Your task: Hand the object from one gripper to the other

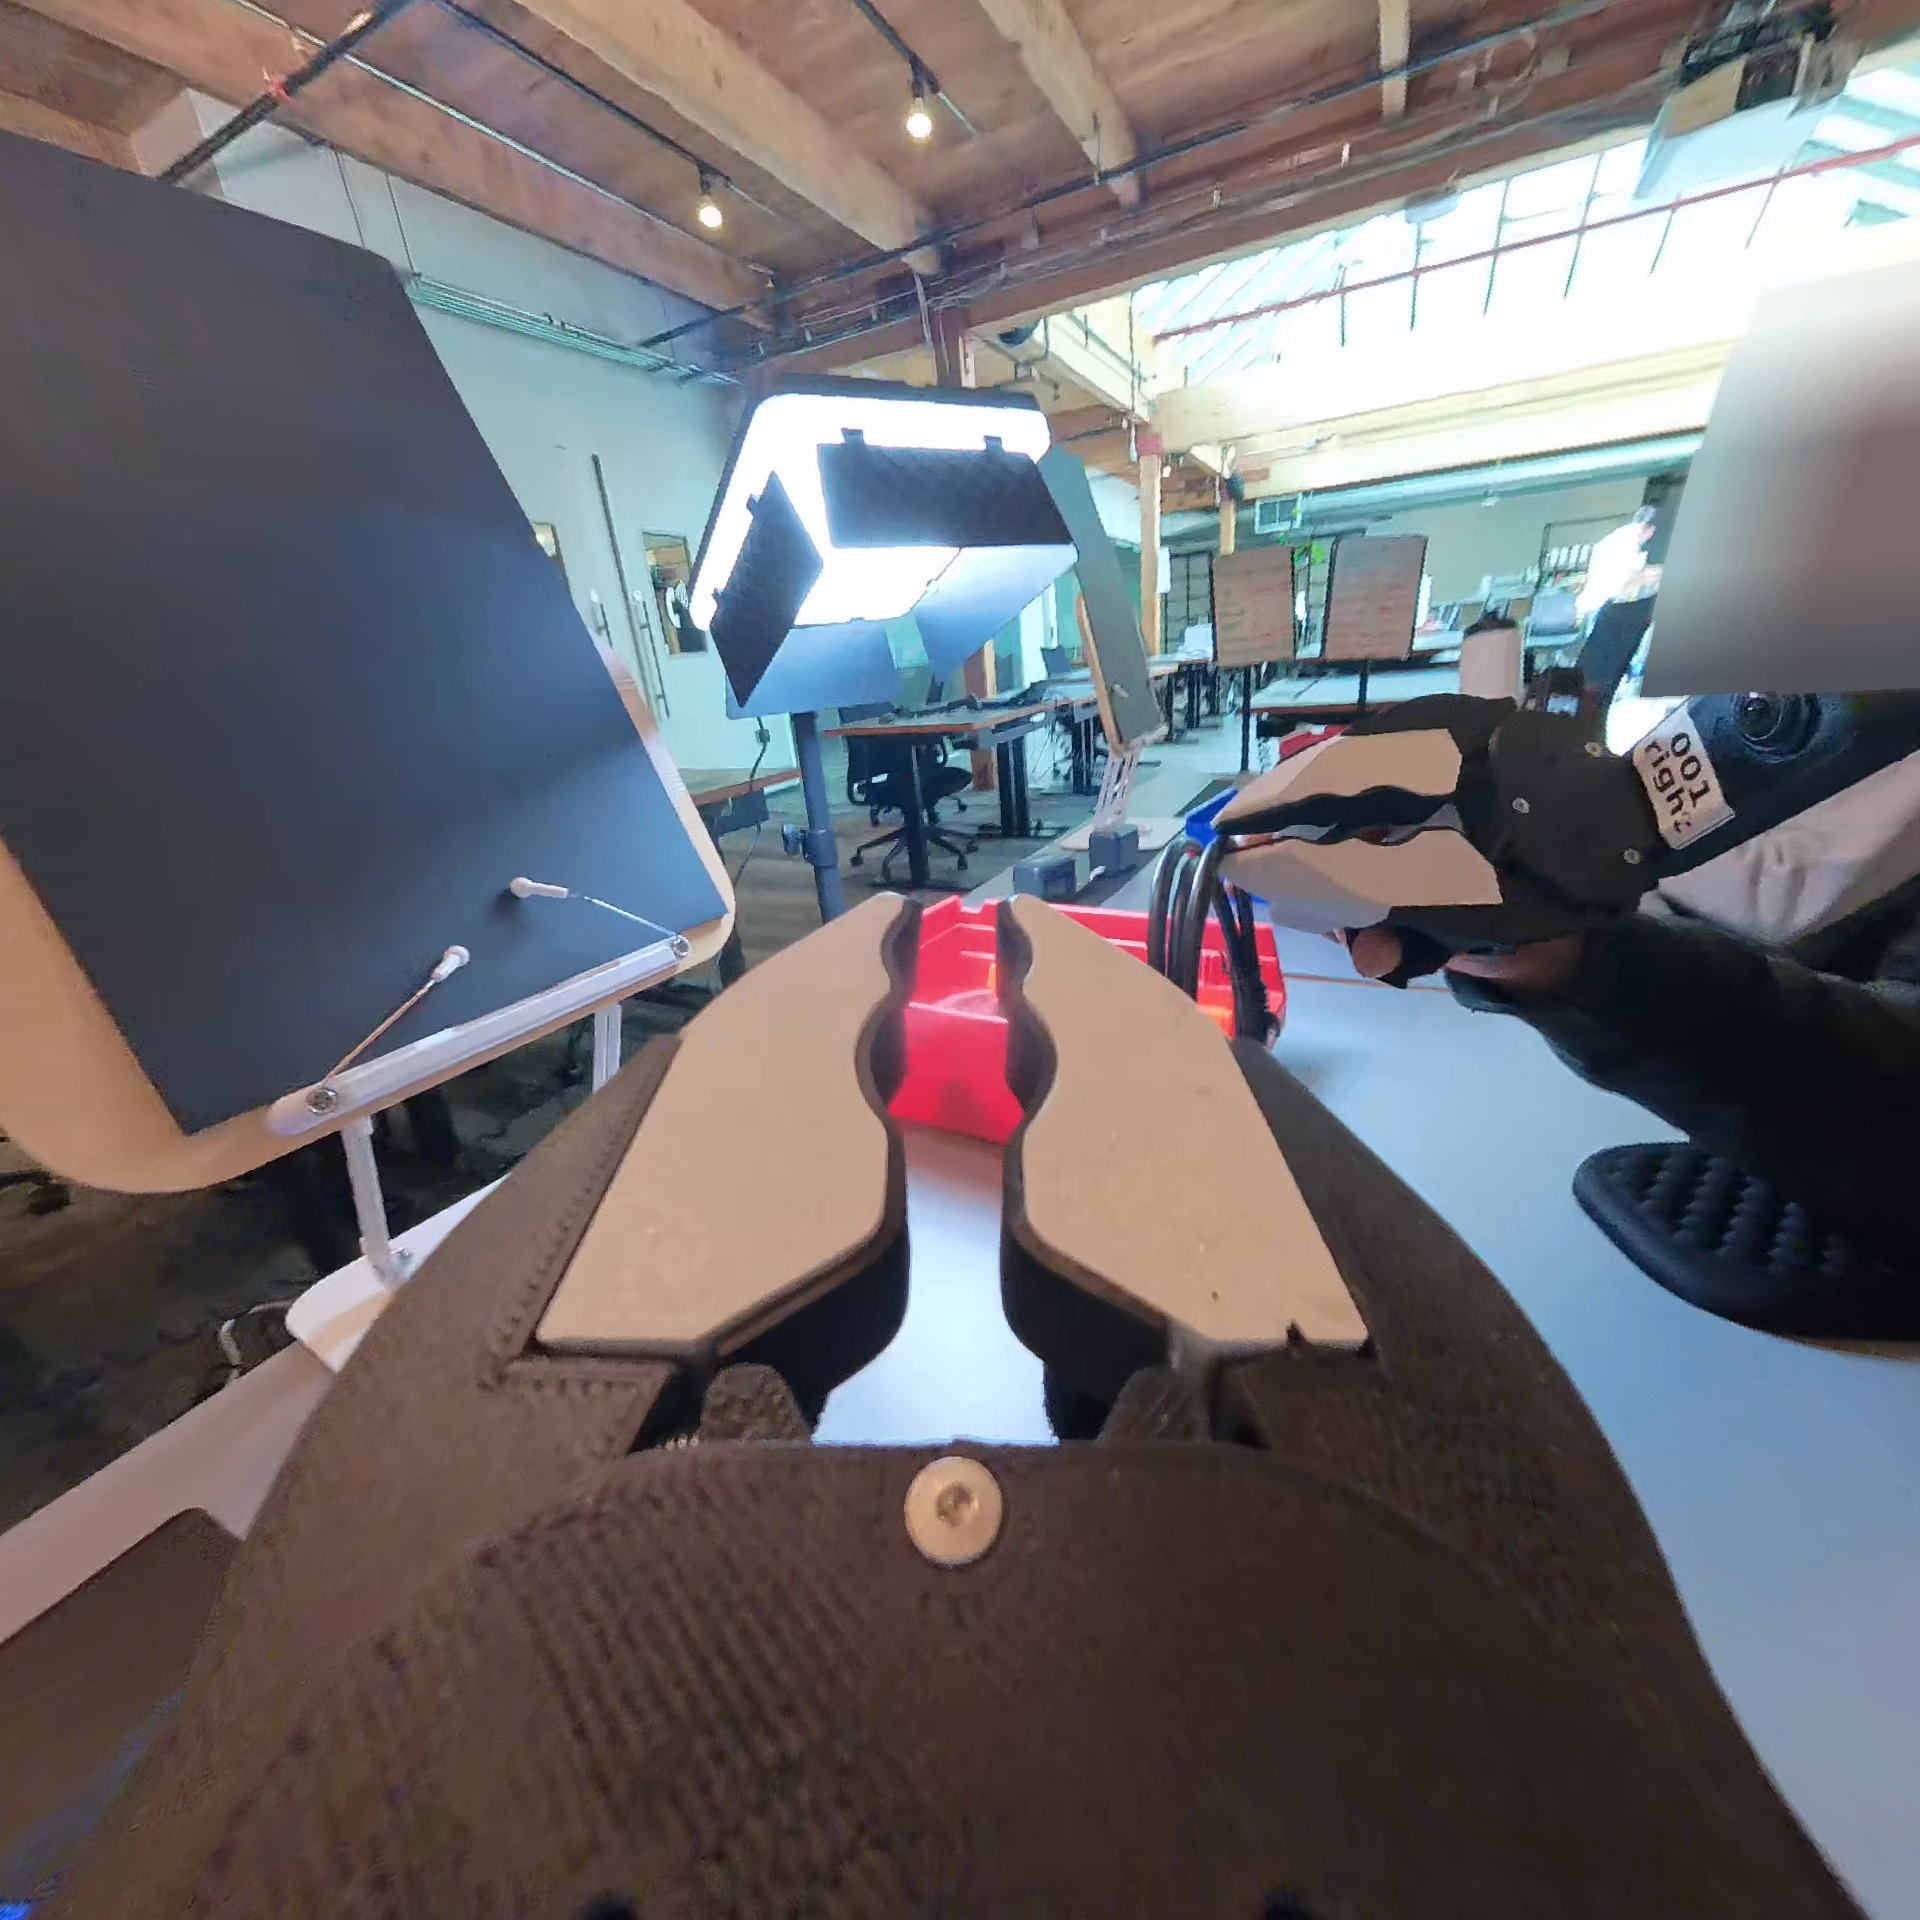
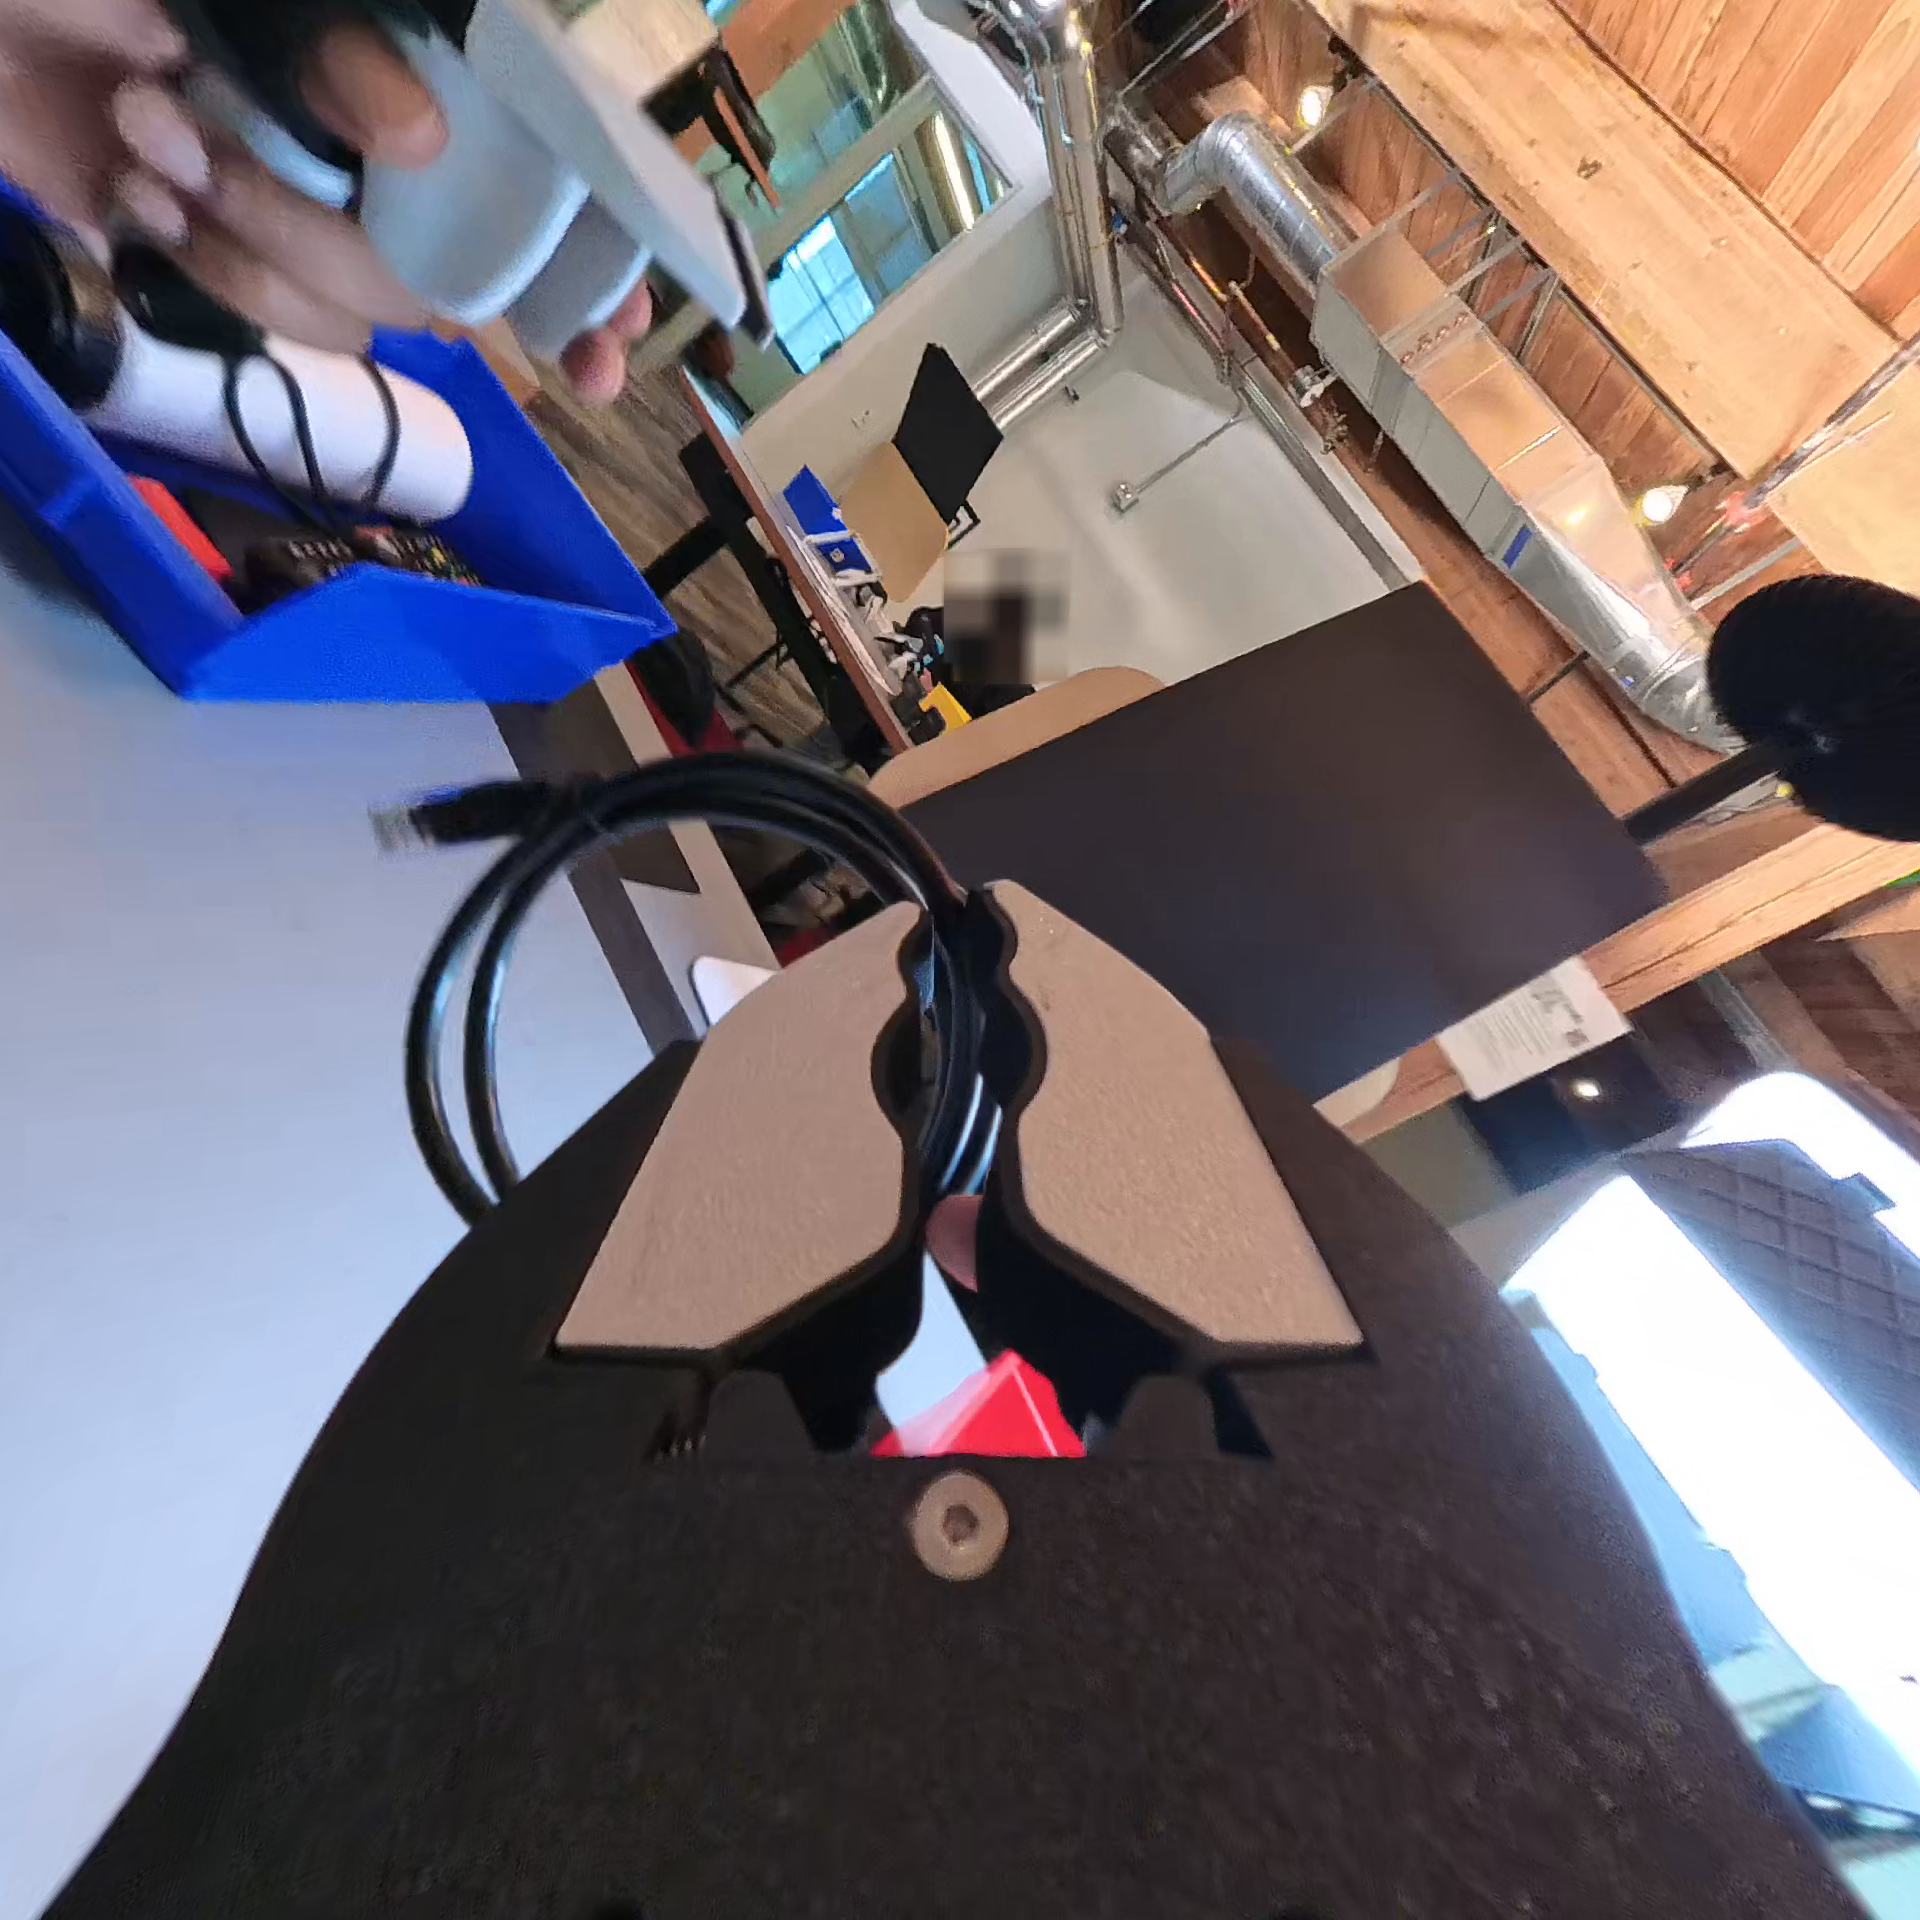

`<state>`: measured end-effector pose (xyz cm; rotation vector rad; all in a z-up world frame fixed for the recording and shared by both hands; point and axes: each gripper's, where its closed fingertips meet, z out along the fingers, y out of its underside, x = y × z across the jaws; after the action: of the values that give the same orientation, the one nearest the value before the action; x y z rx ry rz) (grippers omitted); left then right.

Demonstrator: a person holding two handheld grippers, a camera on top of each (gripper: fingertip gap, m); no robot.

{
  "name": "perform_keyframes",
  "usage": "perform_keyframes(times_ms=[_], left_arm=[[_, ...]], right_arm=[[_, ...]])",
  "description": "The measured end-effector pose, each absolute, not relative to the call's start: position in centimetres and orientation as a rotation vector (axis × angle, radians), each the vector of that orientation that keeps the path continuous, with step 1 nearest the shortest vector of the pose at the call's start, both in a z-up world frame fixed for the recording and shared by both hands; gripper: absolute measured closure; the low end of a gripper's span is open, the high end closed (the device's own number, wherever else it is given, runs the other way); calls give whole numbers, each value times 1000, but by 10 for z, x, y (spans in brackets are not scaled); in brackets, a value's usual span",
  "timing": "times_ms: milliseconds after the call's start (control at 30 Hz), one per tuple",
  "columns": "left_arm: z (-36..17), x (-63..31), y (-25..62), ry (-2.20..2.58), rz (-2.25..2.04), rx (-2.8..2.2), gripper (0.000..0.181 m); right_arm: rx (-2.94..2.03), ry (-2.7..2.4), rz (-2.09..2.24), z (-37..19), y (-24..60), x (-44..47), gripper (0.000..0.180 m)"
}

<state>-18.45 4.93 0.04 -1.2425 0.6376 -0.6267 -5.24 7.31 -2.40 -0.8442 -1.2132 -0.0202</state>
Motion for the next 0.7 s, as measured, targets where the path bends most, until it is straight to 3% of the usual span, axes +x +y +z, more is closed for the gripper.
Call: perform_keyframes(times_ms=[267,467,600,700], left_arm=[[-51,-124,47,891,-652,-1439,159],[-78,-100,32,1024,-839,-1529,163],[-86,-98,27,1064,-891,-1542,175],[-92,-97,28,1049,-949,-1575,168]], right_arm=[[-726,-1370,-54,-53,58,-71,174],[-587,-1457,-121,-67,45,-80,174],[-499,-1503,-142,-77,36,-85,174],[-479,-1521,-148,-83,35,-87,174]])
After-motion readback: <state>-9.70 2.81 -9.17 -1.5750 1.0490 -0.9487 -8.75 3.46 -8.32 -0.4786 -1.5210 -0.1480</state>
